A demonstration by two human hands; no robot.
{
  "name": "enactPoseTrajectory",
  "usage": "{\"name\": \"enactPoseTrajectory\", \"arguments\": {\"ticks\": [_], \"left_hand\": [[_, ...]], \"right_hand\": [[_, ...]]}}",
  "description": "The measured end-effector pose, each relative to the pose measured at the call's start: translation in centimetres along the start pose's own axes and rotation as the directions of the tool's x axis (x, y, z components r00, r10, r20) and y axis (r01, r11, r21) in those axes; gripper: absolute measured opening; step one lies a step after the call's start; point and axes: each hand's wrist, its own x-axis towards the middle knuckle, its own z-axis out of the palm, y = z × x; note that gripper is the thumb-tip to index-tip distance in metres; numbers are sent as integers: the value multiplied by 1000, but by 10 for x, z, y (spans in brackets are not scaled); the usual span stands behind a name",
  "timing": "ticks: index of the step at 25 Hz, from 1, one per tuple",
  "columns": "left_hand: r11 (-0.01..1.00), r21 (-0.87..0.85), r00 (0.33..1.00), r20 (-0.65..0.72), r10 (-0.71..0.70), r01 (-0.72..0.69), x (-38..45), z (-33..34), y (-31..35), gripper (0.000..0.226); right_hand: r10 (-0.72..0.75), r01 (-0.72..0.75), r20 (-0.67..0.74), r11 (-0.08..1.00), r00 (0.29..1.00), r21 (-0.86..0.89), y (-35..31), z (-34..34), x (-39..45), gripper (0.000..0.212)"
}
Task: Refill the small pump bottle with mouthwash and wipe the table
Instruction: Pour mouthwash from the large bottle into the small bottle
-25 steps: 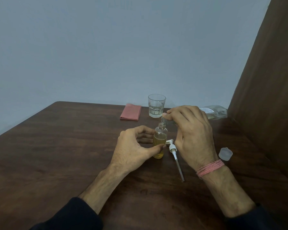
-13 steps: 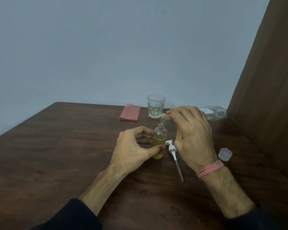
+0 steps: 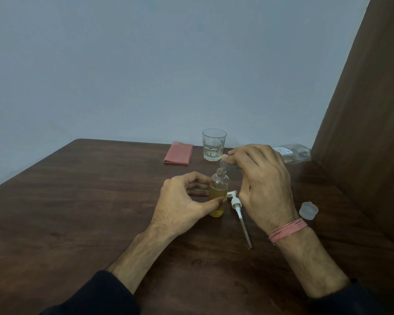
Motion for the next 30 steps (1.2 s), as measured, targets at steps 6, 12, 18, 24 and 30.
{"name": "enactPoseTrajectory", "arguments": {"ticks": [6,12,18,24,30], "left_hand": [[1000,2,1000,-4,6,-6,0,0,-1,43],[1000,8,1000,-3,5,-5,-1,-1,0,43],[1000,8,1000,-7,-1,1,0,0,-1,45],[1000,1,1000,8,-20,20,-1,-1,-1,46],[1000,2,1000,5,-24,24,-1,-1,0,46]], "right_hand": [[0,0,-9,1000,1000,5,-1,-1,0,56],[0,0,-4,1000,1000,3,-1,-1,0,55],[0,0,-7,1000,1000,4,-1,-1,0,55],[0,0,-5,1000,1000,0,-1,-1,1,56],[-5,5,-3,1000,1000,-1,-1,-2,0,55]]}}
